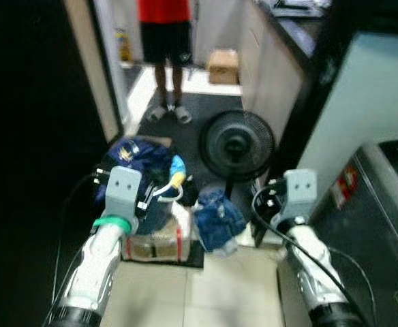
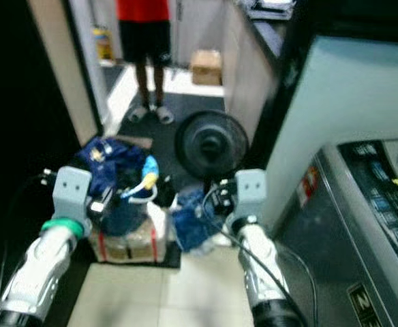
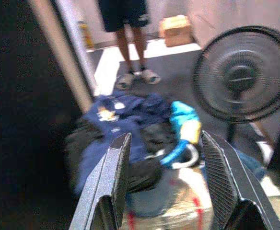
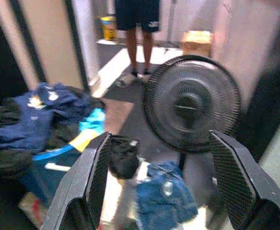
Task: Clothes washing
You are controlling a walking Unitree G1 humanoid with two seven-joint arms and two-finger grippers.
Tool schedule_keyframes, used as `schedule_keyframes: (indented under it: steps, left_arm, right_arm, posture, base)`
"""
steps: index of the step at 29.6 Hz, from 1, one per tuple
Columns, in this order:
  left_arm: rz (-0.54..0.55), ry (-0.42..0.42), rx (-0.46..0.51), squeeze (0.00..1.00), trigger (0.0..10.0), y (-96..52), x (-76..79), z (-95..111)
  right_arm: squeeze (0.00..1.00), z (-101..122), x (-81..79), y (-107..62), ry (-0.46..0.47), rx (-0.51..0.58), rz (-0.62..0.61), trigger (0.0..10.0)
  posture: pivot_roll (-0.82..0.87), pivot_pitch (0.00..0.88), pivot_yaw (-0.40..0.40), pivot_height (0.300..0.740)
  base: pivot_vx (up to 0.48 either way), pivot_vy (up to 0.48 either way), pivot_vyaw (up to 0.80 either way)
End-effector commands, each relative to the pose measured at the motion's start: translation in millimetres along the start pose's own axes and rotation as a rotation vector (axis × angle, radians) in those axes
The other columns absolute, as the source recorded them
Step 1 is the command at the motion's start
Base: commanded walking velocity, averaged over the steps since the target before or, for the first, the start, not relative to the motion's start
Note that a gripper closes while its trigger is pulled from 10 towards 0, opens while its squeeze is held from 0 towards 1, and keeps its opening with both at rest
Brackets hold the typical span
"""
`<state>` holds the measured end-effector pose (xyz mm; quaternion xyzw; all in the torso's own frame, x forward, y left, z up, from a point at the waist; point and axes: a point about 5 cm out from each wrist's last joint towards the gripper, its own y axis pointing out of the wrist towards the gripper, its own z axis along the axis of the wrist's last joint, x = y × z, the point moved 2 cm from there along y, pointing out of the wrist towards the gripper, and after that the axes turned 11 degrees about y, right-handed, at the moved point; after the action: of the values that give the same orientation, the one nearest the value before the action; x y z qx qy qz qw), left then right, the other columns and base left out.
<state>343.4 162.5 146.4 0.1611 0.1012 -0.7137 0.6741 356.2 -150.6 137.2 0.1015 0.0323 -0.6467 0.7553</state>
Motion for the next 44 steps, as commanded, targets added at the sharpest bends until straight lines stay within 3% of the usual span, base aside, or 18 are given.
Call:
schedule_keyframes:
  steps: [1, 10, 16, 33, 37, 44]
  left_arm:
    - [-0.01, 0.002, -0.012, 0.0, 10.0, -1.7, 4.1, -4]
    - [0.006, 0.003, 0.015, 0.0, 10.0, -0.5, 3.0, -1]
    - [0.008, -0.001, 0.018, 0.0, 10.0, 1.6, 5.3, 0]
    - [-0.007, -0.002, 0.025, 0.0, 10.0, 3.7, 8.5, 0]
    - [-0.015, 0.004, 0.006, 0.0, 10.0, 2.1, 10.9, -8]
    - [-0.071, 0.033, -0.096, 0.0, 10.0, -7.7, 30.8, -43]
  right_arm:
    - [0.0, -5, 0.7, -2.5, 0.001, -0.015, 0.0, 10.0]
    - [0.0, 0, -10.8, -0.9, 0.053, 0.022, 0.062, 10.0]
    - [0.0, 2, -20.4, -0.8, 0.05, 0.036, 0.106, 10.0]
    - [0.0, -8, -12.2, -3.9, 0.041, 0.002, 0.083, 10.0]
    - [0.0, -23, -4.9, -8.2, 0.019, -0.047, 0.056, 10.0]
    - [0.0, -51, 6.1, -20.2, -0.008, -0.149, 0.015, 10.0]
  posture:
    - [0.03, 0.0, 0.02, 0.74]
    - [0.03, 0.0, 0.018, 0.74]
    - [0.03, 0.0, 0.017, 0.74]
    - [0.02, 0.0, 0.018, 0.74]
    - [0.03, 0.0, 0.016, 0.74]
    - [0.03, 0.0, 0.012, 0.74]
  base:
    - [0.0, 0.0, 0.77]
    - [0.0, 0.0, 0.69]
    - [0.461, 0.0, 0.0]
    - [0.461, 0.0, 0.0]
    - [0.458, 0.0, 0.0]
    - [0.458, 0.0, 0.0]
